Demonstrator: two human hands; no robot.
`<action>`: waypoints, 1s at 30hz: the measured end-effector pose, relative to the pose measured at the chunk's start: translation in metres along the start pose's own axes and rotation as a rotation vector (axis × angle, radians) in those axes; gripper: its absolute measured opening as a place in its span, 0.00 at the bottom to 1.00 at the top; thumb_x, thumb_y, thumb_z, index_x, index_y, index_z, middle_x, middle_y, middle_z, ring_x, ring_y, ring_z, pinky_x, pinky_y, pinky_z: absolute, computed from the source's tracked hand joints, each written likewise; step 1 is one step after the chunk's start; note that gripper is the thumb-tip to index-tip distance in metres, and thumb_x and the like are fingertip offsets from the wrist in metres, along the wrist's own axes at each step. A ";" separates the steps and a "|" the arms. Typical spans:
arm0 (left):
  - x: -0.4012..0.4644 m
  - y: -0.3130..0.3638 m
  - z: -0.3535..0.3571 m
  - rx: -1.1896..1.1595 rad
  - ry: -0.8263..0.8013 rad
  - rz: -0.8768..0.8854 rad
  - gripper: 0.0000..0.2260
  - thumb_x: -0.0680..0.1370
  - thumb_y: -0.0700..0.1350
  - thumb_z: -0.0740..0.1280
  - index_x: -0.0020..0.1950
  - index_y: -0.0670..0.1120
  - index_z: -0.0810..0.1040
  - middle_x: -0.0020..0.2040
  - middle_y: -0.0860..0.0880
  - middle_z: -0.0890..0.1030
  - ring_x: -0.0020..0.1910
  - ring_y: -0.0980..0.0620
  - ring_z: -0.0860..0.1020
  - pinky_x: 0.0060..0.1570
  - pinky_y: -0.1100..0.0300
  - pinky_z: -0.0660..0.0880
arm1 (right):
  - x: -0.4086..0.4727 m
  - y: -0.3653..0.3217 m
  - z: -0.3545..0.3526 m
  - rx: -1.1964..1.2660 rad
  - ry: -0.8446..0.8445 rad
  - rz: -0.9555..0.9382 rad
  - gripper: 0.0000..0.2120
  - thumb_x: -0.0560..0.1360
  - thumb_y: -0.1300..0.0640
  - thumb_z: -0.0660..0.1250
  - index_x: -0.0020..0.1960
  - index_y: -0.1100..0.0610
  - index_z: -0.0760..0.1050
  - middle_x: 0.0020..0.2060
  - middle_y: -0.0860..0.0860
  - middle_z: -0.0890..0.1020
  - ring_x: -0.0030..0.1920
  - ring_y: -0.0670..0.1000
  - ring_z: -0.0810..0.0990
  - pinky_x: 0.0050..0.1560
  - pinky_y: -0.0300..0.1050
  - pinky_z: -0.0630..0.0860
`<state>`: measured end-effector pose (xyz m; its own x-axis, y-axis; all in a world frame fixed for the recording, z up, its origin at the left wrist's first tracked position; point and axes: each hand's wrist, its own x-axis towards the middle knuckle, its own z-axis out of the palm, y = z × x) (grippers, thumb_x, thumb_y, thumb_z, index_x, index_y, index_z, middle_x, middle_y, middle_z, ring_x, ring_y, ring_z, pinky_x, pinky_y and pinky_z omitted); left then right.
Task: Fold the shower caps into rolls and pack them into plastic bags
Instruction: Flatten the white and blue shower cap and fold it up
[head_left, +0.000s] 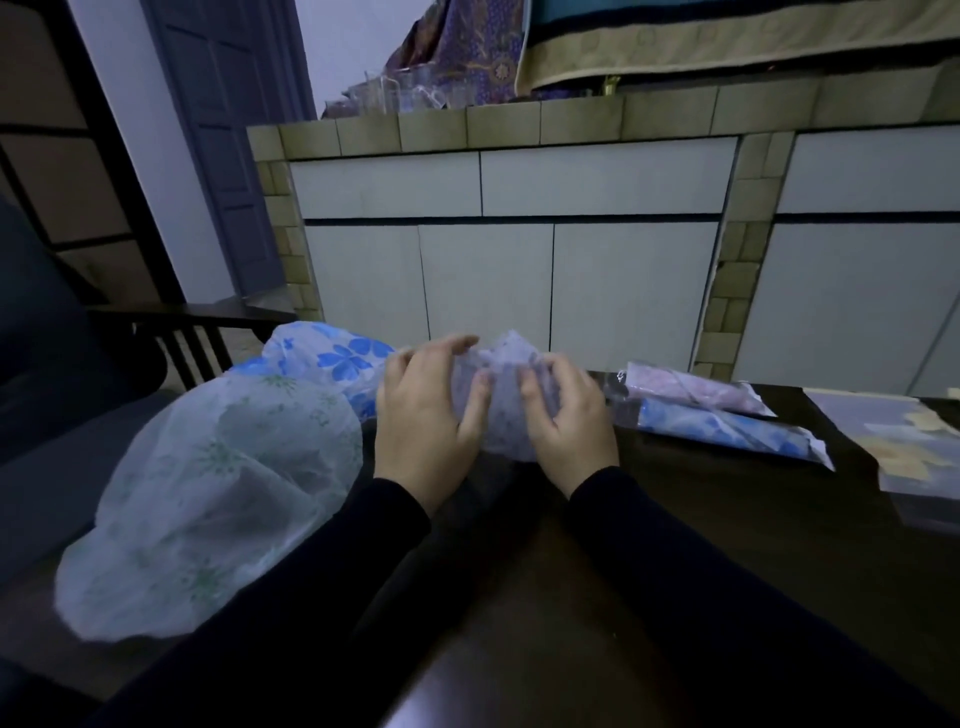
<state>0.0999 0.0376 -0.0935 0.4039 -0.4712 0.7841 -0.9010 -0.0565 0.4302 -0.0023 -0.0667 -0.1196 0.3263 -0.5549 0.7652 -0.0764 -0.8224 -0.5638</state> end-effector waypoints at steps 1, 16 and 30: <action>0.000 0.002 -0.004 -0.042 0.007 0.037 0.18 0.76 0.57 0.60 0.62 0.50 0.74 0.56 0.54 0.77 0.58 0.55 0.68 0.59 0.58 0.66 | 0.001 -0.006 -0.006 0.073 0.015 0.068 0.13 0.81 0.50 0.59 0.42 0.57 0.71 0.34 0.48 0.74 0.36 0.43 0.72 0.39 0.40 0.70; -0.004 0.006 0.005 -0.760 -0.184 -0.589 0.19 0.67 0.53 0.74 0.55 0.50 0.75 0.53 0.46 0.82 0.54 0.47 0.81 0.56 0.51 0.77 | -0.008 0.004 -0.056 0.404 -0.085 0.361 0.17 0.75 0.46 0.67 0.62 0.48 0.70 0.52 0.46 0.75 0.52 0.37 0.75 0.51 0.30 0.71; -0.015 0.020 0.011 -0.909 -0.397 -0.424 0.06 0.77 0.44 0.69 0.45 0.42 0.77 0.41 0.42 0.80 0.41 0.46 0.77 0.46 0.49 0.74 | -0.009 -0.008 -0.071 0.790 -0.134 0.800 0.16 0.75 0.61 0.68 0.58 0.70 0.74 0.53 0.66 0.81 0.52 0.64 0.80 0.58 0.59 0.76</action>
<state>0.0742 0.0343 -0.1014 0.4272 -0.8283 0.3625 -0.1784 0.3159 0.9319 -0.0718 -0.0635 -0.1000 0.5530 -0.8289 0.0839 0.2923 0.0988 -0.9512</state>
